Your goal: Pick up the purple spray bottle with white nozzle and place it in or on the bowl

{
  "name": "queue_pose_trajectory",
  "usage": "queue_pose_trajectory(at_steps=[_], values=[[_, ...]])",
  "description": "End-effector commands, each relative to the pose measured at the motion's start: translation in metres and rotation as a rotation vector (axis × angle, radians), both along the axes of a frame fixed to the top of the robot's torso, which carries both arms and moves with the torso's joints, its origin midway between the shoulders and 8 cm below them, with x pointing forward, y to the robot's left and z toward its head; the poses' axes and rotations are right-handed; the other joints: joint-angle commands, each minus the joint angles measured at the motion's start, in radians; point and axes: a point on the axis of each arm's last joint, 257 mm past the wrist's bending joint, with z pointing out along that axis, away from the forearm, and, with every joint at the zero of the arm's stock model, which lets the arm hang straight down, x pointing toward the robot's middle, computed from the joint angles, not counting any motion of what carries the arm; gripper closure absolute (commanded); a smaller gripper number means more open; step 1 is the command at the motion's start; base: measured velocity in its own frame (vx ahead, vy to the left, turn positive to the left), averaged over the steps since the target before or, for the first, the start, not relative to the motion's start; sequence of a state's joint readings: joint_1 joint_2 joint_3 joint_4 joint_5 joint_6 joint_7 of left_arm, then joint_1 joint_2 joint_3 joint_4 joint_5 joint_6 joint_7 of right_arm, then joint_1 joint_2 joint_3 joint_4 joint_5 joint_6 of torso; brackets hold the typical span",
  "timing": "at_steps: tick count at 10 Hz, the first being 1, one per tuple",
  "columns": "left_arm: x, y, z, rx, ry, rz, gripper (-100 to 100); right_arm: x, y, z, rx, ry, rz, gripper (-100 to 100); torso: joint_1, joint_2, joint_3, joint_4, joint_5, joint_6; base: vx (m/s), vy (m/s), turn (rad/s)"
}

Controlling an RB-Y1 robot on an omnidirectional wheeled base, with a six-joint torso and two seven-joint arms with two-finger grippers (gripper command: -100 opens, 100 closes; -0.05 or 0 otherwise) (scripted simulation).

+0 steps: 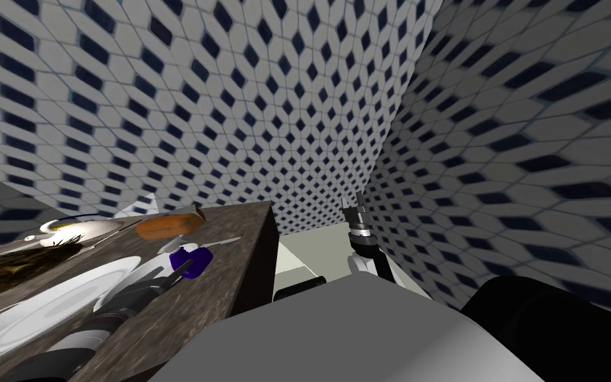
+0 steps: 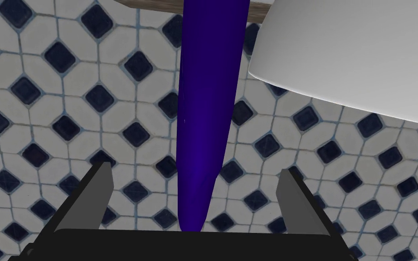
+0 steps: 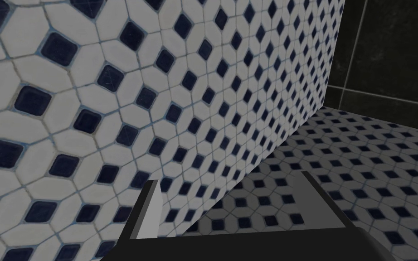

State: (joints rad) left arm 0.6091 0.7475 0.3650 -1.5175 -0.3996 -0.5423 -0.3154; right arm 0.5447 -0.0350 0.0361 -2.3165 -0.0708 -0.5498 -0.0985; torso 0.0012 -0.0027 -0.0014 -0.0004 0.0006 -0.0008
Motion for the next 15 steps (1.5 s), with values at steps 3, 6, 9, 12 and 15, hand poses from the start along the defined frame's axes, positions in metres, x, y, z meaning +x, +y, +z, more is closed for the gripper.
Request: queue_pose_trajectory(at_steps=[3,6,9,12,15], values=[[0.0,0.0,0.0,0.0,0.0,0.0,100,0.0,0.0,0.0,0.0,0.0,0.0,0,-0.001,0.0,0.0,0.0,0.0,0.0,0.0,0.0,0.0],[0.0,0.0,0.0,0.0,-0.001,-0.001,100,0.0,0.0,0.0,0.0,0.0,0.0,0,0.0,0.0,0.0,0.0,0.0,0.0,0.0,0.0,0.0],[0.0,0.0,0.0,0.0,0.0,-0.001,0,0.0,0.0,0.0,0.0,0.0,0.0,0,-0.001,0.0,0.0,0.0,0.0,0.0,0.0,0.0,0.0],[0.007,0.008,0.015,-0.023,-0.011,0.011,100,0.0,0.0,0.0,0.0,0.0,0.0,0,-0.004,0.008,0.005,0.002,-0.001,-0.001,-0.127,-0.044,0.021],[0.017,0.022,0.036,-0.044,-0.029,0.029,100,0.0,0.0,0.0,0.0,0.0,0.0,0,-0.002,0.015,0.009,0.003,-0.001,-0.002,-0.202,-0.019,-0.017]])
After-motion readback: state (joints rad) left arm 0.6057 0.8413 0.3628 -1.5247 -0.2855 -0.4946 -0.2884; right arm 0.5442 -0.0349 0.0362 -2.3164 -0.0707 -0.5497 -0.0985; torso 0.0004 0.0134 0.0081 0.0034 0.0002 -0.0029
